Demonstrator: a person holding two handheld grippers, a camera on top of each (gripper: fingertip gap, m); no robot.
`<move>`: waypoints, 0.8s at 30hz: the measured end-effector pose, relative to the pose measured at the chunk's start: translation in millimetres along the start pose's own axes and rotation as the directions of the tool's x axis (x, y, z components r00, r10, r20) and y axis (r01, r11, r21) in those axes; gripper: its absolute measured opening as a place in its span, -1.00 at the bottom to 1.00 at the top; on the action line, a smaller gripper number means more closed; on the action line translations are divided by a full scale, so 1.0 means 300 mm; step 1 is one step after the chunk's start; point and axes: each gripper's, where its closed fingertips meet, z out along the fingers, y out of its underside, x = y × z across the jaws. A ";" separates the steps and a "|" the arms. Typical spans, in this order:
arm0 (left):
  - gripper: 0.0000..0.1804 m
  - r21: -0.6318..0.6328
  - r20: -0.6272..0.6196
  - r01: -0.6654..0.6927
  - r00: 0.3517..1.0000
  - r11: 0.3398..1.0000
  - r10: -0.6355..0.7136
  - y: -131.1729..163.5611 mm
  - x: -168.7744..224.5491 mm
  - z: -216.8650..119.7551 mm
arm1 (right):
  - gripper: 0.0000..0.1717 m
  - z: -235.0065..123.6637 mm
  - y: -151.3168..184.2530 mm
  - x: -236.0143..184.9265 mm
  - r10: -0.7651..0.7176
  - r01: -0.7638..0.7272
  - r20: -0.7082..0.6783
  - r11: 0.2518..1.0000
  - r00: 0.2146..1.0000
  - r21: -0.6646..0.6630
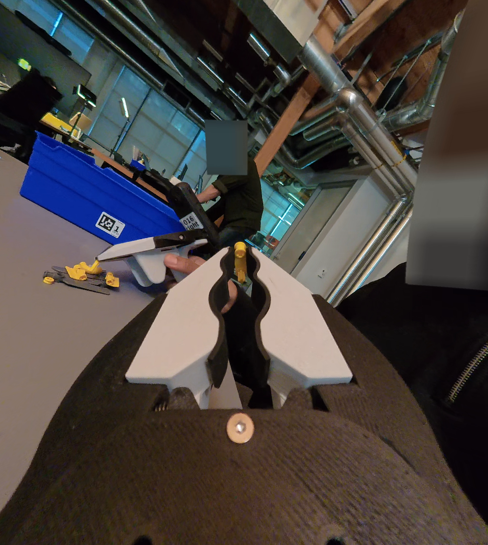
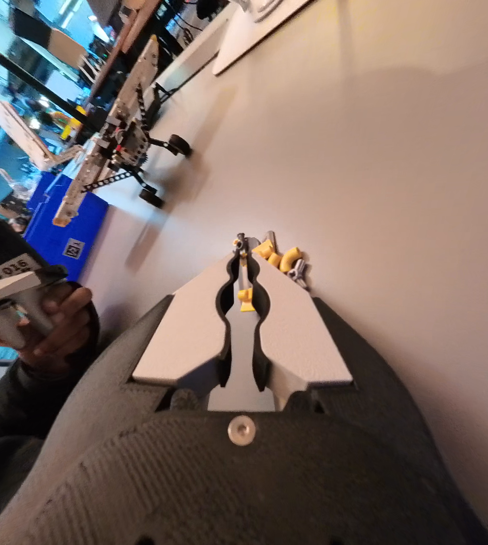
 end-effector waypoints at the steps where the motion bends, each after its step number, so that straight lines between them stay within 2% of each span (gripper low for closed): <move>1: -0.95 -0.004 0.001 -0.002 1.000 1.000 0.002 0.003 0.000 0.001 | -0.98 0.002 0.000 0.008 -0.003 0.003 -0.015 1.000 1.000 -0.005; 4: -0.95 -0.015 0.001 0.011 1.000 1.000 -0.011 0.012 -0.003 0.004 | -0.95 0.003 0.001 0.013 0.016 -0.016 -0.011 1.000 1.000 -0.008; 9: -0.95 -0.008 0.012 0.023 1.000 1.000 -0.023 0.009 -0.012 0.000 | -0.64 -0.022 -0.028 0.018 -0.008 0.010 -0.042 0.998 0.999 0.060; 11: -0.95 -0.007 0.018 0.025 1.000 1.000 -0.025 0.009 -0.015 -0.002 | -0.60 -0.059 -0.082 -0.030 -0.106 0.105 -0.008 0.978 0.994 0.181; 13: -0.95 -0.005 0.022 0.025 0.999 1.000 -0.025 0.008 -0.018 -0.002 | -0.59 -0.125 -0.140 -0.116 -0.251 0.230 0.017 0.910 0.968 0.346; 14: -0.95 -0.004 0.025 0.026 0.999 1.000 -0.026 0.007 -0.020 -0.003 | -0.63 -0.148 -0.148 -0.169 -0.309 0.268 0.045 0.882 0.950 0.388; 17: -0.95 0.009 0.021 0.039 0.999 0.999 -0.039 0.001 -0.023 -0.005 | -0.71 -0.145 -0.095 -0.360 -0.391 0.270 0.266 0.878 0.881 0.396; 20: -0.95 0.027 0.017 0.055 0.998 0.998 -0.056 -0.008 -0.027 -0.009 | -0.71 -0.108 -0.002 -0.537 -0.349 0.177 0.533 0.921 0.771 0.346; 22: -0.95 0.040 0.023 0.058 0.998 0.997 -0.059 -0.014 -0.031 -0.015 | -0.71 -0.076 0.050 -0.599 -0.312 0.146 0.617 0.941 0.722 0.305; 24: -0.95 0.055 0.028 0.059 0.998 0.997 -0.060 -0.022 -0.034 -0.021 | -0.72 -0.048 0.085 -0.625 -0.296 0.141 0.643 0.949 0.706 0.281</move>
